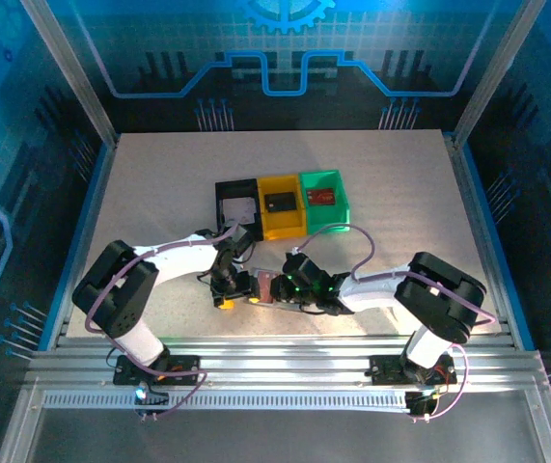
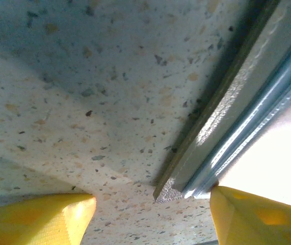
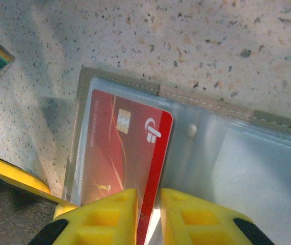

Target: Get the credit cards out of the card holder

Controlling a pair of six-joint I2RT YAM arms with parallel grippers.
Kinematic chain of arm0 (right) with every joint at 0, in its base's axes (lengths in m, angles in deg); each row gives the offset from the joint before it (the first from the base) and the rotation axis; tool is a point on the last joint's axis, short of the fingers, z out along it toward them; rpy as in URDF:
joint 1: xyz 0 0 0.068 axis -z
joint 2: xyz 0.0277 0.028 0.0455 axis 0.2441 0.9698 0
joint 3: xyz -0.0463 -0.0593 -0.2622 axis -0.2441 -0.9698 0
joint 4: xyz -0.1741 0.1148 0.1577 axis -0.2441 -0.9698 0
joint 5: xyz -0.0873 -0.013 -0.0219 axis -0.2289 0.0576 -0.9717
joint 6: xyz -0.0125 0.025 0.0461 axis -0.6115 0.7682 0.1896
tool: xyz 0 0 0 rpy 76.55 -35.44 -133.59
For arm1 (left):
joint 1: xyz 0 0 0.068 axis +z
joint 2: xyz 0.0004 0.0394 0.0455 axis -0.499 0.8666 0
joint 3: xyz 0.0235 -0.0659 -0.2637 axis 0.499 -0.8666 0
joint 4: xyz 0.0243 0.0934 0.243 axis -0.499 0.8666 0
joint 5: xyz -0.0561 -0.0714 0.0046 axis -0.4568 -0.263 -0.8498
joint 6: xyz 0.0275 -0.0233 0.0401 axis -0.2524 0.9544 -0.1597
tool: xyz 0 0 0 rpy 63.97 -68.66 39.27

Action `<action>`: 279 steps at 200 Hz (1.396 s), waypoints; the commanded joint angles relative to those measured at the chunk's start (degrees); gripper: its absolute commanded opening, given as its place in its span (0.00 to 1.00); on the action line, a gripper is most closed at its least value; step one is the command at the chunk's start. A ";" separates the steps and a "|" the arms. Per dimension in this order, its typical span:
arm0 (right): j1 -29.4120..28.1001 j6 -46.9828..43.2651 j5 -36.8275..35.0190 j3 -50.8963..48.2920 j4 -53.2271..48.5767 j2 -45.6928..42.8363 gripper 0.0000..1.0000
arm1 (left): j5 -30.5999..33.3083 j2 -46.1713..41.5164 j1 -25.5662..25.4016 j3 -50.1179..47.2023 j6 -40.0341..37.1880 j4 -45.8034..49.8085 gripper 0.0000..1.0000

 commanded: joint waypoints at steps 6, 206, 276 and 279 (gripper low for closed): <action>0.32 0.14 1.84 -1.17 5.57 1.69 0.18 | 0.35 9.07 -1.18 -5.72 -0.34 -10.39 0.65; 0.34 -3.10 1.32 -5.81 9.49 -3.27 0.00 | -0.62 4.98 -1.52 -6.48 1.34 -10.97 0.67; 0.95 -4.51 0.46 -6.64 6.15 -6.72 0.00 | -0.28 3.13 -1.54 -5.87 1.78 -9.68 0.68; 1.00 -4.52 0.38 -6.71 6.02 -6.86 0.00 | -0.31 3.06 -1.48 -5.88 1.78 -9.63 0.68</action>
